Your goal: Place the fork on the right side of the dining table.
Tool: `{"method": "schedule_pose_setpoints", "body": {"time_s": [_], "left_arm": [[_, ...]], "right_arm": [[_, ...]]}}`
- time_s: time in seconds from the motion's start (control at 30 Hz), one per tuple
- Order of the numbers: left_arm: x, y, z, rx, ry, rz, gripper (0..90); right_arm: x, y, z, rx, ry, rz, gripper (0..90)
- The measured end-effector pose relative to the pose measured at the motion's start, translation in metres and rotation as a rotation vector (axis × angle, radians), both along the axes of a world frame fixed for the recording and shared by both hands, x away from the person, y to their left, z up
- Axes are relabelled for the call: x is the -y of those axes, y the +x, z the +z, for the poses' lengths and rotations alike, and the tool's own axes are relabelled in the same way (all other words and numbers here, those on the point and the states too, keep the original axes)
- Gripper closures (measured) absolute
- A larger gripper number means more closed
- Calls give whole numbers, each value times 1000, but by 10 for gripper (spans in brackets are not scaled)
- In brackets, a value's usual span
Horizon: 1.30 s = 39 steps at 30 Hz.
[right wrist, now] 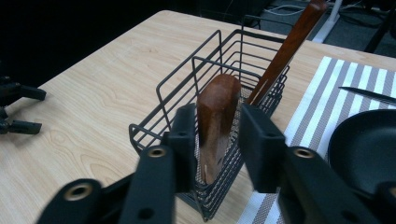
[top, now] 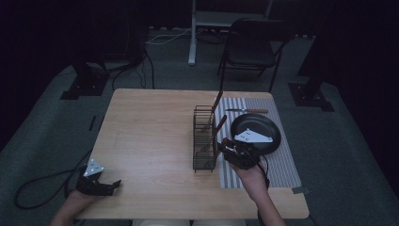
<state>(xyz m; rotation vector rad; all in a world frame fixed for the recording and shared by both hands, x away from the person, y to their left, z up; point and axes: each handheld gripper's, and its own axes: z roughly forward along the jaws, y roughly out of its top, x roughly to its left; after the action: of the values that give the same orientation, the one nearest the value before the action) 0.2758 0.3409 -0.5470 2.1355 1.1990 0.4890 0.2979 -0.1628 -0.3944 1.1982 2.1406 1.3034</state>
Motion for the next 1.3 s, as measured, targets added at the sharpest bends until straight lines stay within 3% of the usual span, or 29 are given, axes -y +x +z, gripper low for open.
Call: {"method": "schedule_pose_setpoints", "body": {"time_s": [0.1,0.37,0.57,0.87,1.3], "left_arm": [[0,0,0,0,0,0,0],[0,0,0,0,0,0,0],[0,0,0,0,0,0,0],[0,0,0,0,1,-1,0],[0,0,0,1,1,1,0]], "right_arm": [[0,1,0,-4,2,10,751],[-2,0,1,12,-33,19,764],[-3,0,3,12,-16,18,767],[1,-4,18,38,18,22,770],[7,-9,48,123,53,8,771]]}}
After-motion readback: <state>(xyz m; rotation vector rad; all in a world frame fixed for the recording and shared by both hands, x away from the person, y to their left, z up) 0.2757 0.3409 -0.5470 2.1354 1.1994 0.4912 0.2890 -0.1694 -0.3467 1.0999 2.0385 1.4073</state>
